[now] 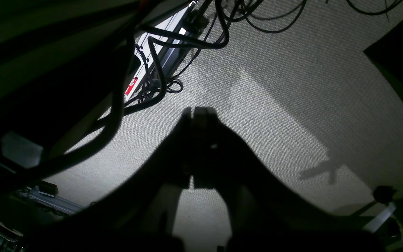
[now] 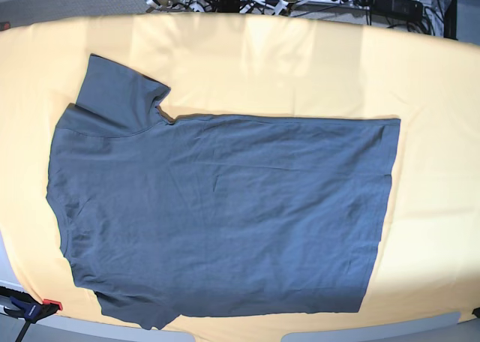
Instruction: Fold the T-shirt properly
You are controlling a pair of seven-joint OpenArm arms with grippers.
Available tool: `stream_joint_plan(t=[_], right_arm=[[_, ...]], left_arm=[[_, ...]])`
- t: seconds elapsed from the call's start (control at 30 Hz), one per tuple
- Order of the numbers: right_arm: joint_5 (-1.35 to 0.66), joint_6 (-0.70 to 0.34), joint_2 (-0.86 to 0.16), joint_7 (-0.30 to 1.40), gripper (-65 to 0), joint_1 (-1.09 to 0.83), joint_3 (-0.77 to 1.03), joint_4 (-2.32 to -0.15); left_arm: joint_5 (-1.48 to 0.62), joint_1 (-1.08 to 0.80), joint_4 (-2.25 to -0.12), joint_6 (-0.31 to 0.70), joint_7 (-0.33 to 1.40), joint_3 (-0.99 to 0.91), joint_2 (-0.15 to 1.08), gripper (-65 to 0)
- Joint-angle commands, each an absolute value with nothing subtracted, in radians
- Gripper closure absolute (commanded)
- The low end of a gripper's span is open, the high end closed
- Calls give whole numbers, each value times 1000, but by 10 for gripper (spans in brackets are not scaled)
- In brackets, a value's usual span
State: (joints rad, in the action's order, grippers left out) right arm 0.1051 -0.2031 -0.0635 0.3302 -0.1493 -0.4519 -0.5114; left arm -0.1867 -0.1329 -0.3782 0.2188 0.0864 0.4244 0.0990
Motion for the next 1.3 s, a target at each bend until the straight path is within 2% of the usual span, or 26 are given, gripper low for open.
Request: stream_joint_plan(t=[0.0,0.53,0.63,0.77,0.93,1.03,1.27], right_arm=[[106,-210,-64,337,0,-150,-452,-522],[106,-210,-64,336,0,-150,-452,-522],[106,-211,-64,376,0,-159,-452,-522],[106,-305,-70,389,0,-207,-452,-522],[106,-350,-81,403,0,-294,-452,-524],[105,-397,-81,506,0,-349,-452,-570],[65,-395,-147,618,0,-562,-452,-903]], left_arm=[[-192,-135,-384,231,86,424,97,0],[-192,-138,-384,231,88,424,97,0],[-191,-143,-386,232,140,424,97,0],[-124,-185,-421,262,182,424,97,0],[-101,-306,-554,277,216,424,121,0],[-102,-394,-673,277,272,424,141,0],[-139,-630,-1042,296,324,424,268,0]])
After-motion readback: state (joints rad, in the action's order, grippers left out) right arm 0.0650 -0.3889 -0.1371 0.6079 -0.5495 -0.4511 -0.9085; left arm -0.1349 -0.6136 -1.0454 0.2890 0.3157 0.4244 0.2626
